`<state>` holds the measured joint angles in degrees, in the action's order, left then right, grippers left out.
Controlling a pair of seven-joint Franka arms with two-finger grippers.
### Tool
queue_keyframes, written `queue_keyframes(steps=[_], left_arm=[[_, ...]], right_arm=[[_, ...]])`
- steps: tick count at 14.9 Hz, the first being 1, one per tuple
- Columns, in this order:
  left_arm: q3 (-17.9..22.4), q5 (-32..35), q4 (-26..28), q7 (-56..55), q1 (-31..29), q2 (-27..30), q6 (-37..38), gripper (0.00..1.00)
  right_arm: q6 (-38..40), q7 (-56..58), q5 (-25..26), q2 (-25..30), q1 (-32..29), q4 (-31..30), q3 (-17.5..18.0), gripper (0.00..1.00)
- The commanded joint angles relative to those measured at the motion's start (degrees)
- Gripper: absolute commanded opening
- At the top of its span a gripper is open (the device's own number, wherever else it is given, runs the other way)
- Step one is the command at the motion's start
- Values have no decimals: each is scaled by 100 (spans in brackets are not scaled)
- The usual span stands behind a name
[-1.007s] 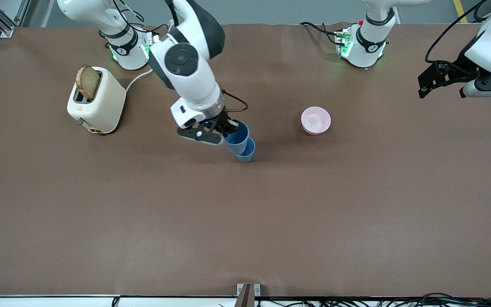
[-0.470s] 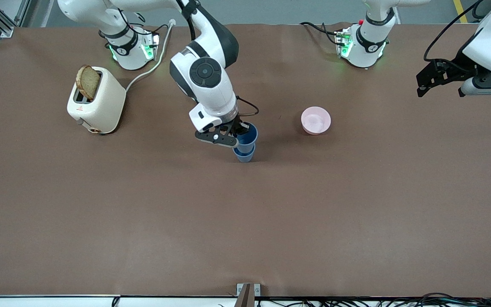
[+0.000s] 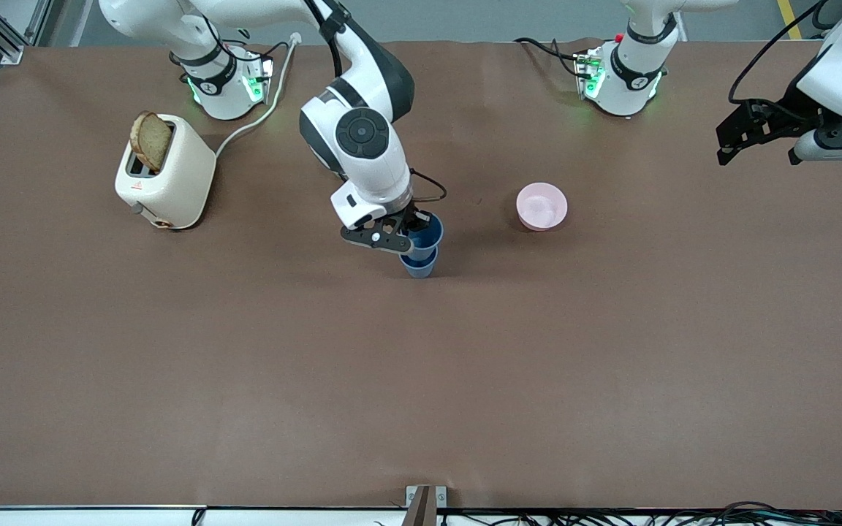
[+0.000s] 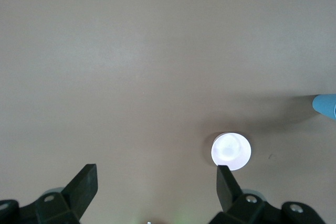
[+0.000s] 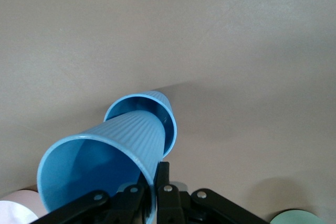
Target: Stack blue cups with both arms
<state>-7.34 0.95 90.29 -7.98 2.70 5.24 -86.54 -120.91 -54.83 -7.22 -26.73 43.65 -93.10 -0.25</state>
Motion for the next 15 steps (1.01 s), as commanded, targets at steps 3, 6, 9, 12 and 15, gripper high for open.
queue_keyframes(steps=[3, 6, 9, 12, 15], left_arm=[[22, -103, -38, 77, -24, 56, -20, 100], [22, -103, -99, 77, -24, 3, -29, 100], [22, -95, -126, 77, -16, -32, -47, 100], [22, -103, -126, 77, -33, -23, -38, 100], [31, -103, -126, 77, -33, -14, -38, 100]], right_arm=[[-38, 33, 10, 97, -5, -33, -124, 97], [128, 435, 299, 614, -425, -77, -186, 100], [821, 1086, 327, 1395, -1434, -95, -186, 100], [1586, 1938, 344, 2020, -2331, -104, -195, 100], [2149, 2739, 475, 2469, -3228, -112, -195, 100]])
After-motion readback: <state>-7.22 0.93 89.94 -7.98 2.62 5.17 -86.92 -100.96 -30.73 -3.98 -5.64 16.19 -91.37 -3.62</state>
